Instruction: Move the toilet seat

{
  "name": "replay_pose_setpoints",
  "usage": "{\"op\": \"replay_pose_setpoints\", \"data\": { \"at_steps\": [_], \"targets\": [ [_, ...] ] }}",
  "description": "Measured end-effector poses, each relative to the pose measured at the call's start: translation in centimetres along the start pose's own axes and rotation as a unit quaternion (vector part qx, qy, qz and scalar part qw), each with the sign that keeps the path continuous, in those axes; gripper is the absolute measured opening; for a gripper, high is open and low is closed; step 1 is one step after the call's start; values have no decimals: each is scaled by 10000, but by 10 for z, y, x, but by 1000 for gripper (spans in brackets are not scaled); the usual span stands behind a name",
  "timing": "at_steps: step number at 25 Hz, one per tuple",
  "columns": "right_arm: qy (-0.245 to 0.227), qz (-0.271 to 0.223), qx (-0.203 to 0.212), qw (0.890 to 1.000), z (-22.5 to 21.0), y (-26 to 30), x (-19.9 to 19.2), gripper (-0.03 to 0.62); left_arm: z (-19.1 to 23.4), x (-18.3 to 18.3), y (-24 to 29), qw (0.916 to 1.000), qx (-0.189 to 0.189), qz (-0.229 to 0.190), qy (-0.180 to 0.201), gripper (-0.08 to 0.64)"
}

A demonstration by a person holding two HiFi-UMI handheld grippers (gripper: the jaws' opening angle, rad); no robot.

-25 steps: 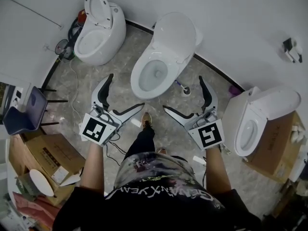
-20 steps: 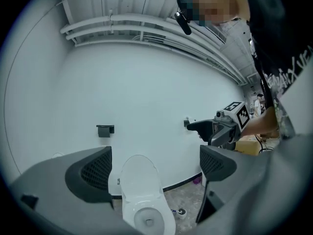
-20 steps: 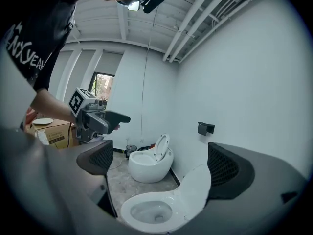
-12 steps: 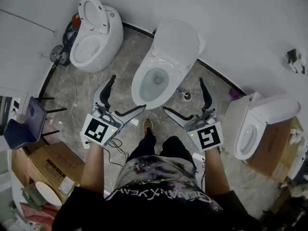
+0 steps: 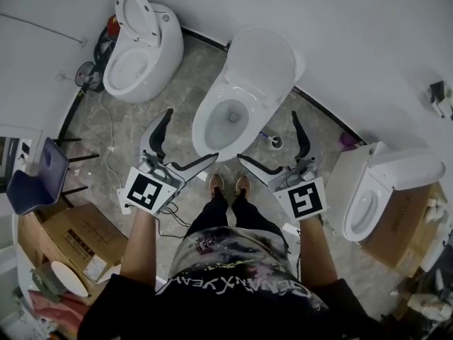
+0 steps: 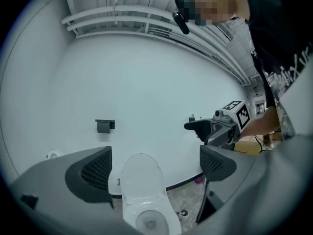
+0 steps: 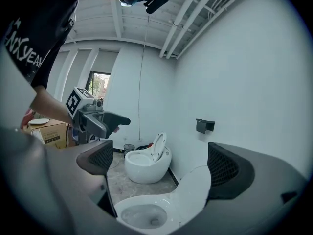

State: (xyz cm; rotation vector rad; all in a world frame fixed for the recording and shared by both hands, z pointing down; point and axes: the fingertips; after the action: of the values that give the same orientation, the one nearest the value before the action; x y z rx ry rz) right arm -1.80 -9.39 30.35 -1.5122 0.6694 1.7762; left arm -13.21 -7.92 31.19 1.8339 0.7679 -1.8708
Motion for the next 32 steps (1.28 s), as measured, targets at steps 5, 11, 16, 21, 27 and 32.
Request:
{"op": "replay_pose_setpoints", "data": {
  "at_steps": [5,11,16,21,27,32],
  "targets": [
    [126,79,43,9999,-9,2,-12,584,1,-11,8,9999,43,150,-36,540],
    [221,218,76,9995,-12,2,-54,584,6,-49,8,9993,141,353,-41,540],
    [264,299,101,9992,-7,2,-106,584,9,-99,5,9987,172,462,-131,540],
    [346,550,139,9978,4,0,-181,584,9,-167,-5,9971,221,675,-272,540],
    [522,789,97,9955,15,-5,-267,584,5,-248,-13,9942,302,899,-502,540],
    [796,1151,12,9902,23,-9,-319,584,4,-304,-22,9908,331,1148,-637,540]
  ]
}}
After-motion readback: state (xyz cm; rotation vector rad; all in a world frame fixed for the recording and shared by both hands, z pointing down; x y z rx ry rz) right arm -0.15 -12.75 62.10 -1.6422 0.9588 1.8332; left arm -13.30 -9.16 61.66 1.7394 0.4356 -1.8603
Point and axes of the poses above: the fingertips, and each gripper's own axes: y forward along the fingers, z to its left, x out of its top, and after that the axes turned 13 degrees about -z, right-handed
